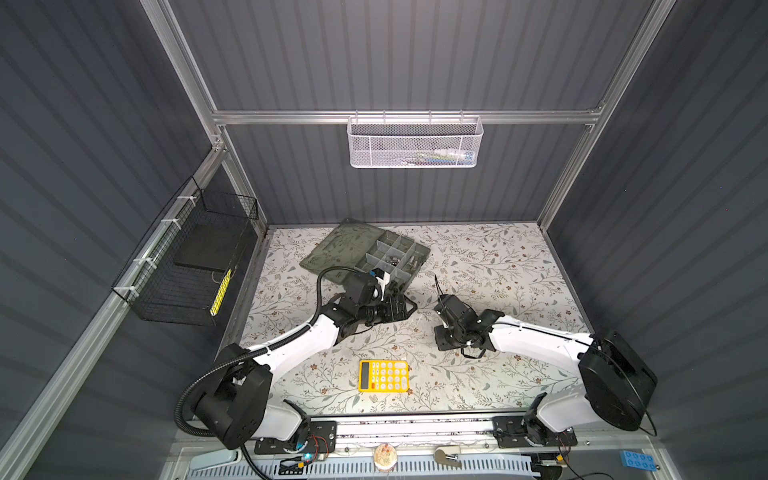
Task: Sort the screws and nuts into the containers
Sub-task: 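Close the right gripper on the wing nut and carry it over the organizer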
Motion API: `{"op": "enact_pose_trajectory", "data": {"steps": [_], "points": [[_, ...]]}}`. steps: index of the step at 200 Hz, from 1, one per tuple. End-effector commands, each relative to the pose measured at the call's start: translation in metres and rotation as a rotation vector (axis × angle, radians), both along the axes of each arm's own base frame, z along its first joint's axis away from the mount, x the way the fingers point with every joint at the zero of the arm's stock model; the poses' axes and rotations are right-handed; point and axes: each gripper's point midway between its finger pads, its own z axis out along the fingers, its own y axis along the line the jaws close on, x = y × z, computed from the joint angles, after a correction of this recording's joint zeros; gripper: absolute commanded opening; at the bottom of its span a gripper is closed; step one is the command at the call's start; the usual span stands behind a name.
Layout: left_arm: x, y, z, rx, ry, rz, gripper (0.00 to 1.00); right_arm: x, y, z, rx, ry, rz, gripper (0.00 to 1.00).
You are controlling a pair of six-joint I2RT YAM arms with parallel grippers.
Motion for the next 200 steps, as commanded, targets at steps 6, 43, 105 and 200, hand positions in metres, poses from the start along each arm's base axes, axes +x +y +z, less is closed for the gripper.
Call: {"op": "enact_pose_trajectory", "data": {"steps": [6, 43, 105, 200], "points": [[0.001, -0.005, 0.034, -0.053, -0.026, -0.02, 1.0, 0.026, 0.008, 0.035, 0.038, -0.063, 0.006, 0.08], [0.012, 0.0, 0.053, -0.187, 0.033, -0.004, 1.0, 0.069, 0.023, 0.068, 0.166, -0.098, -0.025, 0.08], [0.043, 0.026, 0.087, -0.351, 0.046, 0.028, 1.0, 0.144, 0.053, 0.11, 0.304, -0.155, -0.048, 0.09], [0.096, 0.065, 0.093, -0.433, 0.048, 0.12, 1.0, 0.253, 0.126, 0.102, 0.634, -0.092, -0.093, 0.11]]}}
